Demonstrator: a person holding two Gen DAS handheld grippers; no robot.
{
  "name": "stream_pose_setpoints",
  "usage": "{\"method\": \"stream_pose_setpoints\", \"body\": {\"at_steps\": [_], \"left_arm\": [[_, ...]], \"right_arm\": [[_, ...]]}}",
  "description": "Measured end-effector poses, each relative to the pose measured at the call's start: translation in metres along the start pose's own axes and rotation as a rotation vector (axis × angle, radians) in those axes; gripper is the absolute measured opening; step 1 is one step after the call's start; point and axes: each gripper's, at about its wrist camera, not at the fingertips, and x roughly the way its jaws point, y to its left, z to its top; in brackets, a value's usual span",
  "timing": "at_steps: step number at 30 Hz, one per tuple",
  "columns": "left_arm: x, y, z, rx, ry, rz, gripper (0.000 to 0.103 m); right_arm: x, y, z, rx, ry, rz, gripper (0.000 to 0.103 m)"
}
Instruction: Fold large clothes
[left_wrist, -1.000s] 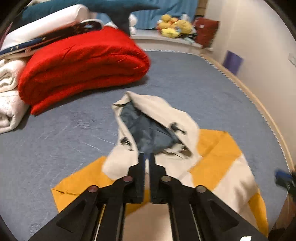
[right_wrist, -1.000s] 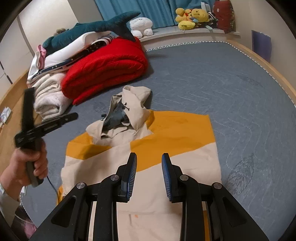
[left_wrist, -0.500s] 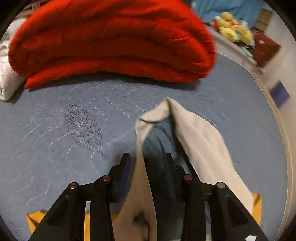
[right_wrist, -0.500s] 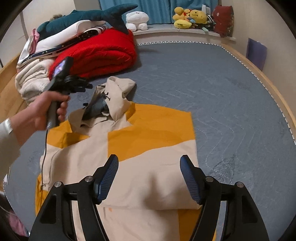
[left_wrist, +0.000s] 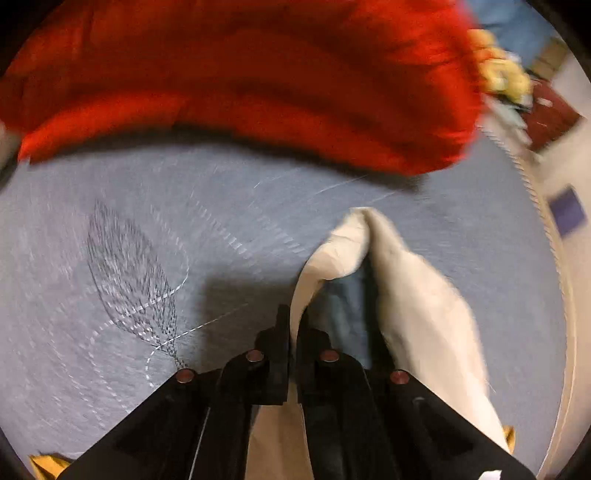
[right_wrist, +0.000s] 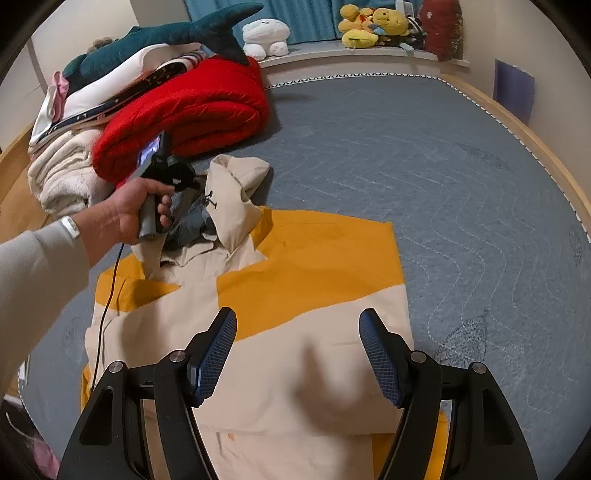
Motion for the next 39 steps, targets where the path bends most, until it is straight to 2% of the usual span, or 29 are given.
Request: {"method": "stream_pose_setpoints", "body": {"at_steps": [4,7,10,11,12,15,16,18,20,22,24,26,27,29,31,33,35,37,39], "left_arm": [[-0.083,-0.016,-0.040,0.121,-0.108,-0.137,0.000],[-0.149,-0.021,-0.101,0.195,-0.150,-0.228,0.000],[-0.216,-0.014,-0.177,0.302,-0.189,-0.270,0.000],[-0.227,-0.013,-0.194,0.324,-0.189,-0.270,0.000],[-0.243,-0.010,-0.223,0.350,-0.175,-0.254,0.001],[-0.259,0.012,-0.290,0.320,-0.071,-0.186,0.002],[-0.263,0.020,-0.306,0.298,-0.030,-0.158,0.005],[-0.279,0.037,-0.327,0.242,0.006,-0.148,0.008],[-0.295,0.049,-0.337,0.186,-0.003,-0.156,0.008],[-0.311,0.064,-0.338,0.110,-0.054,-0.201,0.009],[-0.312,0.076,-0.337,0.044,-0.099,-0.244,0.012],[-0.295,0.077,-0.333,-0.008,-0.091,-0.247,0.015],[-0.281,0.077,-0.330,-0.047,-0.054,-0.233,0.015],[-0.252,0.078,-0.324,-0.098,0.021,-0.283,0.020],[-0.226,0.077,-0.323,-0.110,0.073,-0.254,0.024],[-0.204,0.082,-0.331,-0.137,0.129,-0.248,0.027],[-0.183,0.093,-0.337,-0.216,0.194,-0.283,0.029],[-0.169,0.102,-0.341,-0.298,0.232,-0.333,0.030],[-0.165,0.104,-0.340,-0.316,0.231,-0.335,0.030]], "right_arm": [[-0.006,0.000,0.001,0.003,-0.010,0.017,0.070],[-0.012,0.002,0.003,0.029,-0.020,0.041,0.070],[-0.020,0.008,0.004,0.066,-0.030,0.091,0.070],[-0.024,0.010,0.004,0.066,-0.037,0.100,0.070],[-0.028,0.013,0.004,0.064,-0.046,0.107,0.070],[-0.043,0.020,-0.001,0.059,-0.072,0.143,0.070],[-0.048,0.022,-0.003,0.056,-0.080,0.157,0.070],[-0.056,0.025,-0.007,0.057,-0.090,0.186,0.070],[-0.061,0.025,-0.010,0.072,-0.089,0.222,0.070],[-0.062,0.024,-0.015,0.095,-0.074,0.270,0.070],[-0.059,0.025,-0.020,0.104,-0.049,0.293,0.070],[-0.051,0.029,-0.027,0.098,-0.004,0.305,0.070],[-0.044,0.031,-0.031,0.092,0.024,0.310,0.070],[-0.029,0.034,-0.040,0.095,0.073,0.304,0.070],[-0.011,0.038,-0.047,0.105,0.130,0.290,0.069],[0.004,0.041,-0.052,0.116,0.171,0.279,0.069],[0.021,0.041,-0.057,0.135,0.208,0.269,0.067],[0.034,0.040,-0.059,0.163,0.236,0.234,0.060],[0.044,0.037,-0.062,0.184,0.252,0.218,0.052]]}}
